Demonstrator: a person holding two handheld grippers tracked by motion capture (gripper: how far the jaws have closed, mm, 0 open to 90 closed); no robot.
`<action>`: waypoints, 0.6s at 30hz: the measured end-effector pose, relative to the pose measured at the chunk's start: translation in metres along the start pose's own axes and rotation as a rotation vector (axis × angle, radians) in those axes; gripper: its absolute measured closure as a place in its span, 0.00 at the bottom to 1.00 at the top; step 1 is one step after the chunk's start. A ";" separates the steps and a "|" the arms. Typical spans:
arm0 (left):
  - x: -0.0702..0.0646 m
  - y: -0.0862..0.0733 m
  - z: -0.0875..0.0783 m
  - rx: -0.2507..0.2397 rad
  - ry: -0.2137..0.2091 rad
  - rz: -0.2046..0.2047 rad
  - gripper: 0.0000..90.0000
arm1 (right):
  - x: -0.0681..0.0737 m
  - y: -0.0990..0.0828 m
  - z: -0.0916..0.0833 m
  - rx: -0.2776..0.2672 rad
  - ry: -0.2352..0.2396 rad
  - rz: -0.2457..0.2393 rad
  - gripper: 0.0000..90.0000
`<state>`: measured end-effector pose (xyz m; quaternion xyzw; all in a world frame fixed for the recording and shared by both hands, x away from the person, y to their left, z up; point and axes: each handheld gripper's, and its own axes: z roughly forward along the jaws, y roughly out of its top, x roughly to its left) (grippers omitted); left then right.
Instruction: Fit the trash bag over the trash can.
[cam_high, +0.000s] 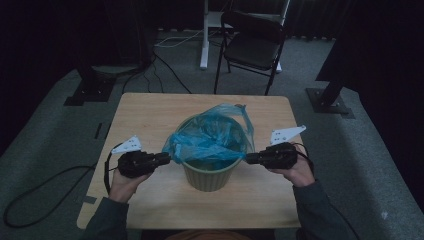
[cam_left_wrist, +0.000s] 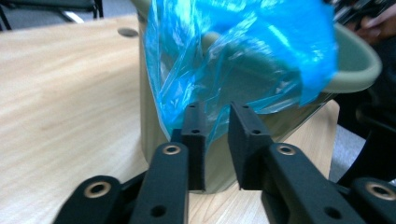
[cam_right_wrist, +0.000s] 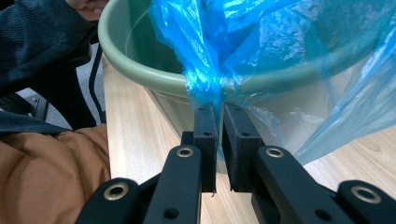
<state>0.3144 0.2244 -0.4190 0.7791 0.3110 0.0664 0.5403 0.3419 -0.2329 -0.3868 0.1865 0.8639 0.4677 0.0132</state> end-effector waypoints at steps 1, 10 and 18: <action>0.000 0.001 -0.005 -0.013 -0.003 0.003 0.80 | 0.000 0.000 -0.001 -0.001 -0.001 0.000 0.93; -0.006 0.018 -0.018 -0.074 -0.013 0.045 0.72 | 0.001 0.003 -0.004 -0.016 -0.005 -0.003 0.89; -0.005 0.025 -0.024 -0.105 -0.010 0.064 0.69 | 0.000 0.004 -0.011 -0.061 -0.034 0.004 0.80</action>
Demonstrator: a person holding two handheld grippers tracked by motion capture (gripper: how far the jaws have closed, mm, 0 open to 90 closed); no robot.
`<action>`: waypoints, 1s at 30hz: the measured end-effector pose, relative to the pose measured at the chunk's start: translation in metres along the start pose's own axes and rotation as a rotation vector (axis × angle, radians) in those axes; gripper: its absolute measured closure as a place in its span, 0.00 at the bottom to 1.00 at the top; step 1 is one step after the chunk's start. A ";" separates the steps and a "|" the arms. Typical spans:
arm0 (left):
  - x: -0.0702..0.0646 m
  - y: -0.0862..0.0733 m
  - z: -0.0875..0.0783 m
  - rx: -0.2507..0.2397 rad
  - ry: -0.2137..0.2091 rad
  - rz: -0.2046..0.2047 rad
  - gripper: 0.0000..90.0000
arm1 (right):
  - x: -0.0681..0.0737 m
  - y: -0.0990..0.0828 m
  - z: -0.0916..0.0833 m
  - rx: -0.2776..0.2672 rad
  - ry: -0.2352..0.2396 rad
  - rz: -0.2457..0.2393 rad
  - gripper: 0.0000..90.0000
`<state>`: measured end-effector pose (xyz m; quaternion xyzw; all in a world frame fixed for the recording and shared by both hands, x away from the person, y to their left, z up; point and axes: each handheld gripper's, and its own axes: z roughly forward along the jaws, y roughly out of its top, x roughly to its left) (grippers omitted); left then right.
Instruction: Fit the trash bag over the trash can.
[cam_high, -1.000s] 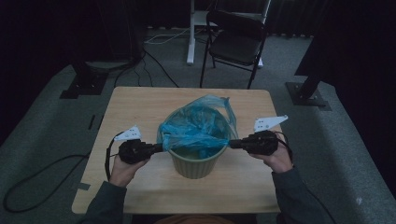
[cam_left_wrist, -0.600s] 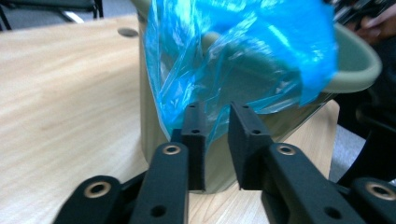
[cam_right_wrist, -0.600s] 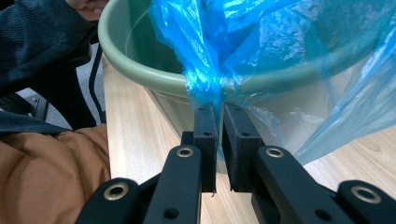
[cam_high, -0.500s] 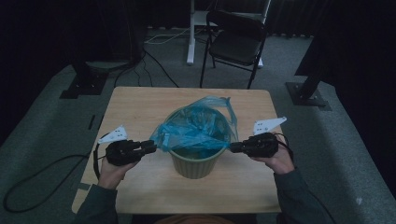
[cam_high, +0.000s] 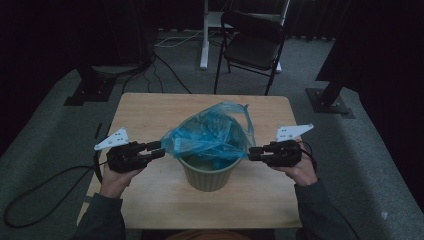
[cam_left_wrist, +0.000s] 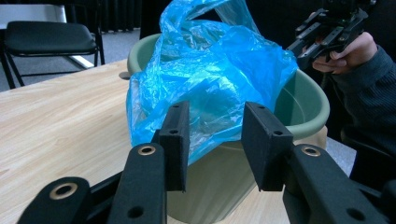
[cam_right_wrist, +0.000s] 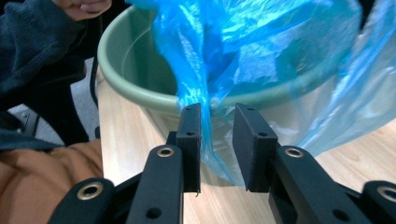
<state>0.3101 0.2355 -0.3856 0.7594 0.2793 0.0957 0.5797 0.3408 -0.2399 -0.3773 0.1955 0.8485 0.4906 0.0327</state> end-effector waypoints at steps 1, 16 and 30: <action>0.000 0.000 -0.002 -0.005 0.003 0.000 0.68 | 0.000 0.000 -0.002 -0.014 -0.010 0.004 0.80; 0.006 0.021 -0.004 -0.028 0.039 0.029 0.69 | -0.002 0.009 -0.004 -0.069 -0.044 0.011 0.80; 0.024 0.052 0.018 -0.022 0.082 0.044 0.72 | -0.002 0.011 -0.005 -0.070 -0.028 0.006 0.79</action>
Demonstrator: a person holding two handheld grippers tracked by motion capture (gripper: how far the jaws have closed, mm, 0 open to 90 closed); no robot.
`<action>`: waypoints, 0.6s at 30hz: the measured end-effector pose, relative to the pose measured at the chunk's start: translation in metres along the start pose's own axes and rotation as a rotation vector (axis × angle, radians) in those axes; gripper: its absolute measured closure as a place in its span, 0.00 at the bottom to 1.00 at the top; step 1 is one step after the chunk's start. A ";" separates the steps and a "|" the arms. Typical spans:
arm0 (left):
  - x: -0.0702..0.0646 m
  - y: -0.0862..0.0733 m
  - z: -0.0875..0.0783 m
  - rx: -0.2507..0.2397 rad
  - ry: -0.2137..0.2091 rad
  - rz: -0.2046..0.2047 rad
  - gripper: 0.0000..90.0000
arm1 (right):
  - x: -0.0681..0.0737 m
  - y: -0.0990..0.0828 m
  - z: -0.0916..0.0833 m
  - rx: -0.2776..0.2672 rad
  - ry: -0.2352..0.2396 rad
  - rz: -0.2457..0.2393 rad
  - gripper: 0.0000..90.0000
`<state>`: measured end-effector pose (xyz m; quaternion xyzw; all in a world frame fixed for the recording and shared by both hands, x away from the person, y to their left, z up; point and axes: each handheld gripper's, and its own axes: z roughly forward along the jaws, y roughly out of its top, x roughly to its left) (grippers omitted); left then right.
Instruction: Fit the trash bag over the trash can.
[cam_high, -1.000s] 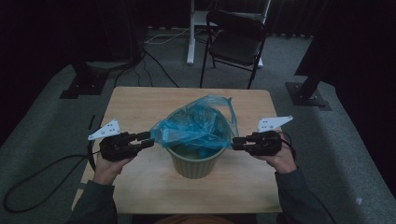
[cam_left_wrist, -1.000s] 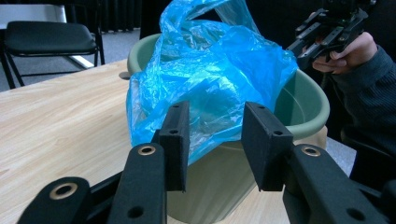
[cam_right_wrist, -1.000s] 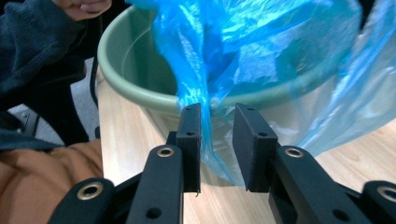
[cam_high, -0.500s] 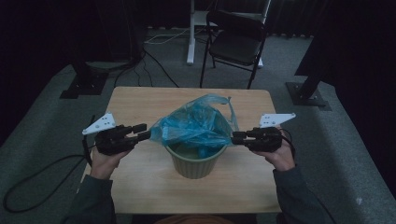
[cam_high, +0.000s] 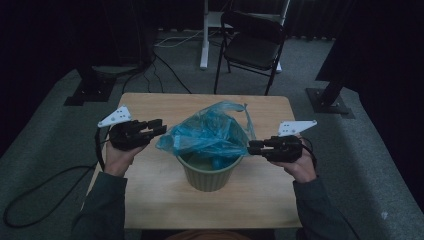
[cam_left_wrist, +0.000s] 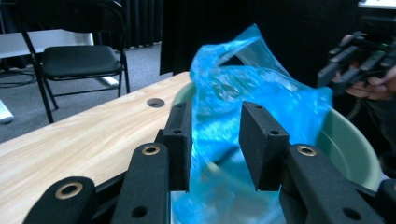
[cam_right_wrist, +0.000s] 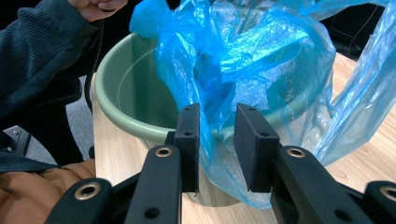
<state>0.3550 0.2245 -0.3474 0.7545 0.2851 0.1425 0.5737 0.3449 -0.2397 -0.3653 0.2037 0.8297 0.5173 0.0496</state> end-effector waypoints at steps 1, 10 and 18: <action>0.002 0.003 0.002 0.001 0.001 -0.002 0.72 | 0.000 0.001 -0.001 -0.002 -0.002 -0.004 0.79; 0.009 0.018 0.030 0.043 -0.001 0.008 0.70 | -0.002 0.006 -0.003 -0.026 -0.029 -0.001 0.79; 0.013 0.026 0.064 0.128 -0.002 0.015 0.65 | -0.010 0.013 0.008 -0.030 -0.081 0.025 0.77</action>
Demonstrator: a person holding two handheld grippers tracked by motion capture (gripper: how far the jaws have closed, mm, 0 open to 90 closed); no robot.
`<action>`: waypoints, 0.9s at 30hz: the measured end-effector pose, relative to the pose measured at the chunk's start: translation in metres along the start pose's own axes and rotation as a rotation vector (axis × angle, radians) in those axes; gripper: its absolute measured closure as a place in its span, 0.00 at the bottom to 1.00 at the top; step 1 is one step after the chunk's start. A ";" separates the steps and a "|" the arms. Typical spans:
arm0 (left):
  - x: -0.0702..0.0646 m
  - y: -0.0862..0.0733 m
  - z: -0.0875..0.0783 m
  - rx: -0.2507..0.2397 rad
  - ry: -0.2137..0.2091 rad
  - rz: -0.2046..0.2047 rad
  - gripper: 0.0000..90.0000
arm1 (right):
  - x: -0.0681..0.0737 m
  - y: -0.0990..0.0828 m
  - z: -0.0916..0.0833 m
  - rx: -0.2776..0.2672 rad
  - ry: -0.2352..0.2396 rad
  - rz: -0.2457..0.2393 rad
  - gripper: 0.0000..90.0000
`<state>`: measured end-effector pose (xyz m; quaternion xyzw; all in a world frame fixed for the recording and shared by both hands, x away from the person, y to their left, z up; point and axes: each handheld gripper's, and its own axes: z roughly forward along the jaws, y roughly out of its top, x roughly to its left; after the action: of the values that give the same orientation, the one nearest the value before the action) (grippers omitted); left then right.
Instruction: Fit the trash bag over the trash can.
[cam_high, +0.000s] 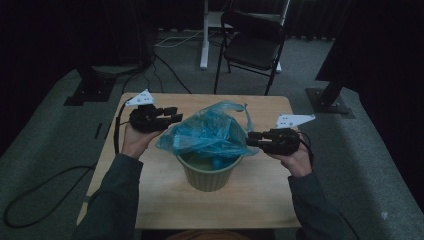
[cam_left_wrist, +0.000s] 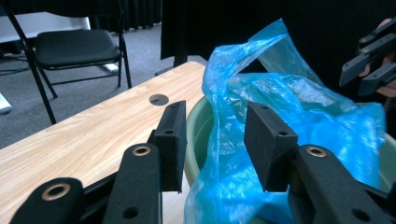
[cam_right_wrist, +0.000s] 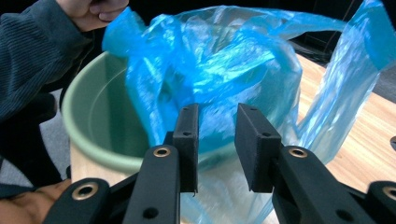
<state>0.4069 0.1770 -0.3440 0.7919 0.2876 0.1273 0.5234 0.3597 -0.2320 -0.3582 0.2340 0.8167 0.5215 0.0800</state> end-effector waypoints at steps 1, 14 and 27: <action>0.001 0.001 0.004 0.017 0.005 0.002 0.64 | -0.002 0.002 0.003 -0.003 -0.009 0.005 0.77; 0.011 -0.005 0.034 0.118 0.040 -0.041 0.87 | -0.018 -0.002 0.023 0.035 -0.037 0.067 0.76; 0.031 -0.015 0.039 0.094 0.074 -0.137 1.00 | -0.029 -0.007 0.025 0.045 -0.086 0.114 1.00</action>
<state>0.4466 0.1699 -0.3770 0.7890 0.3657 0.1067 0.4820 0.3922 -0.2273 -0.3789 0.3038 0.8093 0.4963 0.0799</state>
